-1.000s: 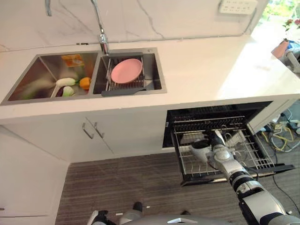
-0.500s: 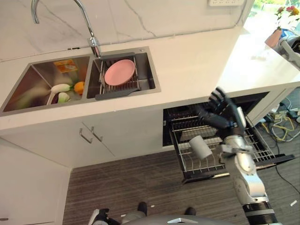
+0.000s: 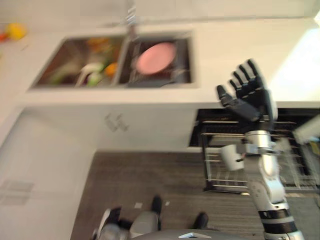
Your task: Place the dishes in the dishwasher.
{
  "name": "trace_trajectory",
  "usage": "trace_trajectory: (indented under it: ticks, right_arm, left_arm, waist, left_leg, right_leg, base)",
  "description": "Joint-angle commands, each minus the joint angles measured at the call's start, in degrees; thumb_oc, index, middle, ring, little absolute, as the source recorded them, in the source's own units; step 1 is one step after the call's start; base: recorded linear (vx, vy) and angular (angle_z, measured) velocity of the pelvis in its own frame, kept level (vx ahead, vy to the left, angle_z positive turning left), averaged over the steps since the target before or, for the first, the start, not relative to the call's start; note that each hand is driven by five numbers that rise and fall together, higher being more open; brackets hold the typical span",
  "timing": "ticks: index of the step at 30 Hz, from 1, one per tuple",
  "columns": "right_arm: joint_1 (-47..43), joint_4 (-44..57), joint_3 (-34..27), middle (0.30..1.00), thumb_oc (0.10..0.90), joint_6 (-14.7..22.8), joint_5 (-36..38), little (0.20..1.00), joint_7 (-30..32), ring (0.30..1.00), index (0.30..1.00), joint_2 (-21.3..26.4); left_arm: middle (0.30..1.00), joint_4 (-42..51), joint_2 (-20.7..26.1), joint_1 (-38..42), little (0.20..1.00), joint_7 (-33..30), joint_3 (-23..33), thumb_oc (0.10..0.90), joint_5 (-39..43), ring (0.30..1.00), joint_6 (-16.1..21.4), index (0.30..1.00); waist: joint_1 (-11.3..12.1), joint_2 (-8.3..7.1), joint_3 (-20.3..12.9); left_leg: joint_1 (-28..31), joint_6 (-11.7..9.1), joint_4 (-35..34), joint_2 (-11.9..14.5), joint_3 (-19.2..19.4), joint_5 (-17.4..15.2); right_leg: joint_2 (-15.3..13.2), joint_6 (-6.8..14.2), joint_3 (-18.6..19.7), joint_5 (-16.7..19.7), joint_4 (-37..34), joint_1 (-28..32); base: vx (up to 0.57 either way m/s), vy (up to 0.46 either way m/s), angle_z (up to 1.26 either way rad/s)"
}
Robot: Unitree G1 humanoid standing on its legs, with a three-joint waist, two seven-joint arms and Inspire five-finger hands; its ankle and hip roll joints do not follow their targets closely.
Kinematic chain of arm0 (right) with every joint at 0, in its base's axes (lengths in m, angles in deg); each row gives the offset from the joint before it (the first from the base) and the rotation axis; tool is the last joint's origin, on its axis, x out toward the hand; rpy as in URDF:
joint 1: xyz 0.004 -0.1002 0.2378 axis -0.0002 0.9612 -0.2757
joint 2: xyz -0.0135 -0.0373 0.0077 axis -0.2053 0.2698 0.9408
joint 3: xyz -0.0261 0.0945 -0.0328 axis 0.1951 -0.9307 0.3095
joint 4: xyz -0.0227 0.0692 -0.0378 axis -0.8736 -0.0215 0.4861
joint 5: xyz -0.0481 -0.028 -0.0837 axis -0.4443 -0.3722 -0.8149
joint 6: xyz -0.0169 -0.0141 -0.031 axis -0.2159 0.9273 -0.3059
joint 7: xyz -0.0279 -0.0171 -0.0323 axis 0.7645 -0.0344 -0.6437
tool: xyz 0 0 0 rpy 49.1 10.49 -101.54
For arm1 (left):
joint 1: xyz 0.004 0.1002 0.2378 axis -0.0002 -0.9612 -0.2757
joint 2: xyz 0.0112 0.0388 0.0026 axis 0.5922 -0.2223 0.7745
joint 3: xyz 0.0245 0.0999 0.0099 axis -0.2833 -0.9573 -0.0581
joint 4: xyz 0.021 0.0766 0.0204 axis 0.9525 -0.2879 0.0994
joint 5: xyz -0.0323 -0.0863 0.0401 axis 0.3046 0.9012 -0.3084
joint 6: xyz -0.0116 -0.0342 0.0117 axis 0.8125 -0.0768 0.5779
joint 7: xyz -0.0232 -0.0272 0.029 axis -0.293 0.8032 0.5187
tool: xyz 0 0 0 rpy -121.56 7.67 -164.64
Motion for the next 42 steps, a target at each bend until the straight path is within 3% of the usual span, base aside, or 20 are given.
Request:
trace_trajectory:
  ticks: [1, 2, 3, 6, 8, 9, 10, 12, 13, 14, 16, 19, 20, 29, 34, 36, 39, 40, 41, 42]
  right_arm:
    - [-6.66, 8.02, -0.13, 0.900, 0.800, 5.74, -5.77, 0.900, 0.34, 0.900, 0.900, 1.51]
    - [-6.64, 8.04, -0.10, 0.900, 0.800, 5.70, -5.83, 0.900, 0.37, 0.900, 0.900, 1.49]
    - [-6.42, 7.64, 0.78, 0.900, 0.800, 4.85, -6.20, 0.900, -0.69, 0.900, 0.900, 0.93]
    - [-6.11, 7.92, -0.50, 0.900, 0.800, 4.65, -8.17, 0.900, -1.25, 0.900, 0.900, 1.71]
    - [-5.96, 8.08, -1.69, 0.900, 0.800, 4.63, -9.51, 0.900, -0.38, 0.900, 0.900, 1.78]
    - [-5.84, 8.00, -2.44, 0.900, 0.800, 4.88, -10.32, 0.900, 0.93, 0.900, 0.900, 1.14]
    - [-5.96, 8.00, -2.43, 0.900, 0.800, 4.89, -10.41, 0.900, 1.01, 0.900, 0.900, 1.12]
    - [-4.85, 8.36, -2.64, 0.900, 0.800, 4.73, -10.70, 0.900, 1.12, 0.900, 0.900, 0.38]
    - [-4.85, 8.37, -2.64, 0.900, 0.800, 4.72, -10.70, 0.900, 1.12, 0.900, 0.900, 0.37]
    - [-3.95, 8.37, -3.24, 0.900, 0.800, 4.46, -11.63, 0.900, 1.47, 0.900, 0.900, 0.42]
    - [-1.41, 9.22, -6.09, 0.900, 0.800, 4.35, -12.30, 0.900, 1.67, 0.900, 0.900, 1.04]
    - [-1.76, 10.44, -6.31, 0.900, 0.800, 4.15, -13.21, 0.900, 2.14, 0.900, 0.900, 0.69]
    - [-2.22, 9.19, -6.37, 0.900, 0.800, 4.11, -13.90, 0.900, 3.60, 0.900, 0.900, 0.05]
    - [0.30, 10.39, -8.40, 0.900, 0.800, 4.03, -14.39, 0.900, 3.26, 0.900, 0.900, 0.77]
    - [0.10, 10.30, -9.03, 0.900, 0.800, 4.23, -12.54, 0.900, 2.73, 0.900, 0.900, 1.45]
    - [0.26, 9.80, -9.75, 0.900, 0.800, 4.25, -11.75, 0.900, 2.99, 0.900, 0.900, 2.06]
    - [-0.26, 9.78, -10.15, 0.900, 0.800, 4.22, -12.00, 0.900, 3.24, 0.900, 0.900, 2.27]
    - [-0.25, 9.71, -10.14, 0.900, 0.800, 4.19, -11.96, 0.900, 3.37, 0.900, 0.900, 2.36]
    - [0.24, 8.47, -9.77, 0.900, 0.800, 3.72, -13.51, 0.900, 3.88, 0.900, 0.900, 3.07]
    - [-0.01, 8.05, -9.23, 0.900, 0.800, 2.80, -13.84, 0.900, 3.13, 0.900, 0.900, 3.17]
  left_arm:
    - [0.900, 2.21, 3.79, -1.88, 0.900, -0.22, -3.01, 0.800, -3.97, 0.900, 0.61, 0.900]
    - [0.900, 2.14, 3.75, -1.90, 0.900, -0.24, -2.99, 0.800, -4.04, 0.900, 0.67, 0.900]
    - [0.900, 1.66, 3.77, -2.71, 0.900, -0.49, -2.56, 0.800, -4.81, 0.900, 0.89, 0.900]
    - [0.900, 0.42, 3.92, -1.37, 0.900, 0.40, -4.08, 0.800, -8.35, 0.900, 0.22, 0.900]
    - [0.900, 0.06, 4.10, -0.07, 0.900, 0.77, -5.37, 0.800, -10.13, 0.900, -0.09, 0.900]
    - [0.900, 0.37, 4.33, 1.75, 0.900, 0.61, -6.33, 0.800, -9.68, 0.900, -0.32, 0.900]
    - [0.900, 0.26, 4.33, 1.94, 0.900, 0.58, -6.32, 0.800, -9.61, 0.900, -0.31, 0.900]
    - [0.900, 0.83, 4.42, 3.23, 0.900, 0.44, -7.07, 0.800, -8.54, 0.900, -0.13, 0.900]
    - [0.900, 0.83, 4.43, 3.23, 0.900, 0.44, -7.07, 0.800, -8.54, 0.900, -0.14, 0.900]
    - [0.900, 0.00, 4.03, 4.89, 0.900, -0.40, -7.54, 0.800, -7.80, 0.900, -0.33, 0.900]
    - [0.900, 0.03, 3.77, 5.32, 0.900, 0.21, -7.68, 0.800, -7.15, 0.900, -0.61, 0.900]
    - [0.900, -2.88, 2.65, 5.42, 0.900, 0.40, -6.66, 0.800, -6.85, 0.900, -1.16, 0.900]
    - [0.900, -3.64, 2.84, 4.77, 0.900, 1.15, -6.49, 0.800, -7.67, 0.900, -1.62, 0.900]
    - [0.900, -4.64, 2.72, 1.83, 0.900, 1.56, -4.84, 0.800, -8.52, 0.900, -2.13, 0.900]
    - [0.900, -4.61, 2.00, 0.11, 0.900, 0.63, -1.72, 0.800, -4.03, 0.900, -1.93, 0.900]
    - [0.900, -1.78, 1.50, 0.90, 0.900, -1.03, -1.11, 0.800, -0.46, 0.900, -1.37, 0.900]
    - [0.900, -2.04, 1.57, 1.98, 0.900, -0.97, -2.29, 0.800, -2.29, 0.900, -1.80, 0.900]
    - [0.900, -2.50, 1.38, 2.24, 0.900, -0.61, -2.97, 0.800, -3.13, 0.900, -1.98, 0.900]
    - [0.900, -4.42, 0.91, 2.97, 0.900, 1.18, -4.45, 0.800, -5.30, 0.900, -2.79, 0.900]
    - [0.900, -5.53, 0.81, 2.70, 0.900, 1.89, -4.59, 0.800, -5.85, 0.900, -2.45, 0.900]
  waist:
    - [-2.79, -2.07, -1.94]
    - [-2.74, -2.08, -1.87]
    - [-1.62, -1.95, -3.24]
    - [-2.93, -1.98, -4.24]
    - [-3.69, -2.16, -4.85]
    - [-5.42, -2.25, -4.35]
    - [-5.48, -2.38, -4.18]
    - [-7.78, -2.76, -3.43]
    - [-7.73, -2.82, -3.47]
    - [-11.12, -2.62, -2.77]
    - [-13.64, -3.57, -2.53]
    - [-12.74, -4.18, -2.70]
    - [-11.52, -4.36, -3.10]
    - [-11.05, -3.64, -4.20]
    - [-10.40, -4.05, -2.39]
    - [-8.44, -5.02, 0.17]
    - [-8.46, -4.25, -0.09]
    - [-8.55, -3.75, -0.44]
    - [-8.43, -3.12, -0.95]
    - [-8.71, -3.23, -1.47]
  left_leg:
    - [3.26, -1.69, 0.19, 10.19, 13.61, 2.75]
    - [3.55, -1.65, -0.12, 10.07, 13.73, 2.84]
    - [6.23, -0.99, -4.68, 7.46, 9.24, 1.77]
    - [10.01, 0.61, -9.02, 5.17, 9.69, 1.25]
    - [11.57, 2.30, -9.39, 3.02, 8.70, -0.51]
    - [13.10, 3.79, -9.59, 1.92, 7.69, -2.24]
    - [13.14, 3.94, -9.59, 1.69, 7.65, -2.38]
    - [14.44, 4.92, -9.59, 0.34, 5.56, -4.05]
    - [14.41, 4.95, -9.59, 0.28, 5.62, -4.07]
    - [14.37, 5.10, -9.59, 0.43, 3.47, -3.49]
    - [14.42, 5.24, -9.59, -1.20, -0.47, -3.54]
    - [14.08, 5.51, -9.59, -2.10, -1.16, -3.49]
    - [13.73, 5.07, -9.59, -1.47, 0.39, -3.72]
    - [16.39, 3.84, -9.59, -0.87, 0.87, -4.04]
    - [12.05, 1.80, 4.74, 0.26, 0.86, -5.98]
    - [4.69, -0.79, 18.20, 0.73, -2.69, -0.93]
    - [3.18, -0.32, 11.67, 2.22, -2.20, -0.87]
    - [3.68, 0.22, 7.53, 2.35, -1.25, -1.34]
    - [2.91, 0.86, -0.05, 2.52, -0.98, 1.13]
    - [4.24, 1.22, -1.35, 2.07, -1.14, 0.05]
  right_leg:
    - [-1.75, 5.34, -1.76, -5.67, 0.08, 6.09]
    - [-1.83, 5.43, -1.70, -5.59, 0.08, 6.19]
    - [-3.12, 6.21, -2.06, -4.56, 0.15, 7.47]
    - [-5.70, 7.17, -4.18, -2.29, 1.41, 9.56]
    - [-8.27, 7.43, -4.79, -3.61, 7.39, 9.13]
    - [-10.32, 7.36, -2.63, -4.54, 16.44, 6.86]
    - [-10.81, 7.52, -2.51, -4.96, 17.40, 6.54]
    - [-11.04, 8.07, 3.82, -4.72, 25.00, 2.31]
    - [-11.15, 8.09, 3.93, -4.80, 25.18, 2.16]
    - [-1.97, 6.67, 14.48, -6.78, 25.87, -3.76]
    - [6.56, 5.98, 24.48, -8.59, 22.46, -6.71]
    - [5.46, 3.96, 21.45, -7.48, 17.28, -4.76]
    - [4.40, 3.80, 17.81, -6.62, 11.75, -4.25]
    - [5.30, 3.05, 16.24, -4.72, 4.47, 1.20]
    - [4.96, 1.71, 17.18, -5.17, 1.73, 3.85]
    - [4.15, 0.63, 17.70, -6.01, 0.08, 5.89]
    - [3.71, 1.89, 17.46, -6.57, 0.08, 5.41]
    - [3.34, 2.91, 17.39, -6.19, 0.08, 5.14]
    - [3.14, 3.75, 17.81, -5.96, 0.08, 5.77]
    - [3.25, 3.71, 18.22, -6.48, 0.08, 6.16]
  base:
    - [0.06, 0.146, 0.38]
    - [0.19, 0.258, 0.50]
    - [0.19, 0.274, 0.17]
    - [0.15, 0.303, -0.28]
    - [0.16, 0.324, 0.60]
    - [0.12, 0.200, 0.55]
    - [0.19, 0.239, 0.52]
    - [0.12, 0.128, 0.68]
    - [0.10, 0.145, 0.92]
    - [0.12, 0.082, 0.48]
    - [0.18, 0.065, 0.46]
    - [0.09, -0.038, 0.93]
    - [0.11, -0.102, 0.04]
    - [0.13, -0.088, -0.06]
    - [0.03, -0.109, -0.08]
    - [0.07, -0.154, -0.17]
    - [0.13, 0.032, -0.23]
    - [0.20, 0.140, -0.13]
    - [0.27, 0.165, -0.21]
    - [0.29, 0.161, -0.27]
